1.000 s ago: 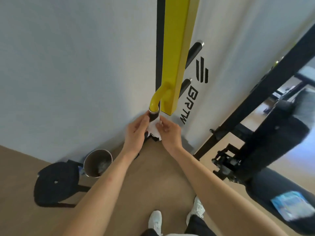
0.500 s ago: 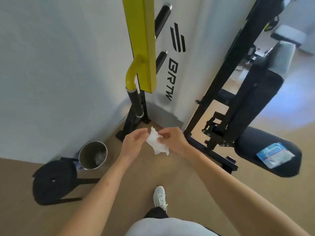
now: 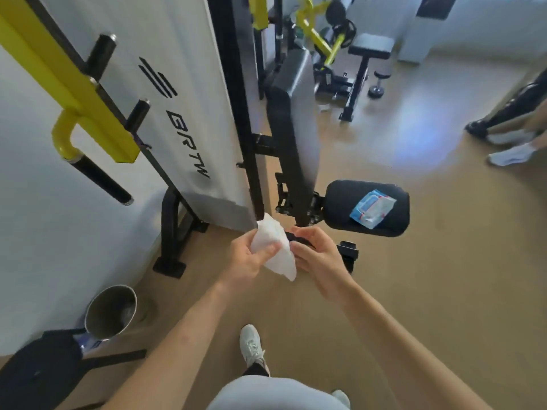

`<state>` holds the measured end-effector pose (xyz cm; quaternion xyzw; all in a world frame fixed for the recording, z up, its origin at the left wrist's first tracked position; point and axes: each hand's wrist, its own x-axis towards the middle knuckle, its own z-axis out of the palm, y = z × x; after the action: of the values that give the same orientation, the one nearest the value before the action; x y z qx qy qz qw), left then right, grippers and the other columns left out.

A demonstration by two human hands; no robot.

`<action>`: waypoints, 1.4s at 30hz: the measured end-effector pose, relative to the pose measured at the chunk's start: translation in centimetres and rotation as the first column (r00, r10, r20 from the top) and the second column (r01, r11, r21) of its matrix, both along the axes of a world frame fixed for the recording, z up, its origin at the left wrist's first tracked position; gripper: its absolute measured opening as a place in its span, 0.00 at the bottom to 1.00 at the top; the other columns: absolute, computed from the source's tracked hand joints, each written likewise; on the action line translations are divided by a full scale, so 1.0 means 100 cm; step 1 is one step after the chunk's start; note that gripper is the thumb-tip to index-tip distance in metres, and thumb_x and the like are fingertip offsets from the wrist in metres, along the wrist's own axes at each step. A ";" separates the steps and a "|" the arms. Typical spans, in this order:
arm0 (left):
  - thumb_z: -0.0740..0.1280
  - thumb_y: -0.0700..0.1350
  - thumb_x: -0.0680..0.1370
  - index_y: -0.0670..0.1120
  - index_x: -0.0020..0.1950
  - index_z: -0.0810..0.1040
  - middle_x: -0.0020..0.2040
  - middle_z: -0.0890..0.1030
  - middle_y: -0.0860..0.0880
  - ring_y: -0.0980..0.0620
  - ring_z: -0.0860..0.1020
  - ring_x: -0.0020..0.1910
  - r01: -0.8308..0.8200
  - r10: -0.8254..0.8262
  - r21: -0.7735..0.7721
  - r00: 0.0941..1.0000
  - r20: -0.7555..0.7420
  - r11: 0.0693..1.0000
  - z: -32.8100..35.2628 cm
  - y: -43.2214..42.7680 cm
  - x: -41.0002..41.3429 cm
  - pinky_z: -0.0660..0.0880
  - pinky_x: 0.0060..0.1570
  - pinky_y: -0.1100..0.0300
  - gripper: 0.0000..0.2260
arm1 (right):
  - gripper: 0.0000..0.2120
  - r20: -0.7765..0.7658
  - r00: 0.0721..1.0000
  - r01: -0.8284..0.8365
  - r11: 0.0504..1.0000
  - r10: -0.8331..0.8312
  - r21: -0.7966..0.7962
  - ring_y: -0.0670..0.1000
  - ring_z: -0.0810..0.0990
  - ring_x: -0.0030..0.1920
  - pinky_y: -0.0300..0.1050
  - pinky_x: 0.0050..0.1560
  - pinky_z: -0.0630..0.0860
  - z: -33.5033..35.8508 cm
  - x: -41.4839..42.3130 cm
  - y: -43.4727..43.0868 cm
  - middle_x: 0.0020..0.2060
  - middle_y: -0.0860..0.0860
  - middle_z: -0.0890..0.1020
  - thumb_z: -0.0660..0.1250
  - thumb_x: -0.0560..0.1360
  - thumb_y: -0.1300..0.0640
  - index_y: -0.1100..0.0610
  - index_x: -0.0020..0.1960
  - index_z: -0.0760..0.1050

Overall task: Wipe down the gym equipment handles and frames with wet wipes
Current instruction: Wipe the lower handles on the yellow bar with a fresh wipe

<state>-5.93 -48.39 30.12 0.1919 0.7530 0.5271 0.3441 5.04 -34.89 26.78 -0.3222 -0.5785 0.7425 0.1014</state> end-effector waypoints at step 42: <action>0.75 0.54 0.71 0.43 0.42 0.80 0.39 0.84 0.47 0.50 0.82 0.38 -0.514 0.412 0.147 0.802 0.433 0.845 -0.050 0.606 0.085 0.80 0.42 0.59 0.14 | 0.15 0.063 0.985 -0.169 0.881 0.158 0.442 0.48 0.81 0.53 0.44 0.51 0.81 -0.031 0.058 0.613 0.57 0.45 0.78 0.75 0.74 0.58 0.45 0.58 0.79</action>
<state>2.61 12.20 25.12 -0.0639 0.6194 0.7154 0.3170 10.81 26.40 23.65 -0.2499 -0.7593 0.5921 0.1021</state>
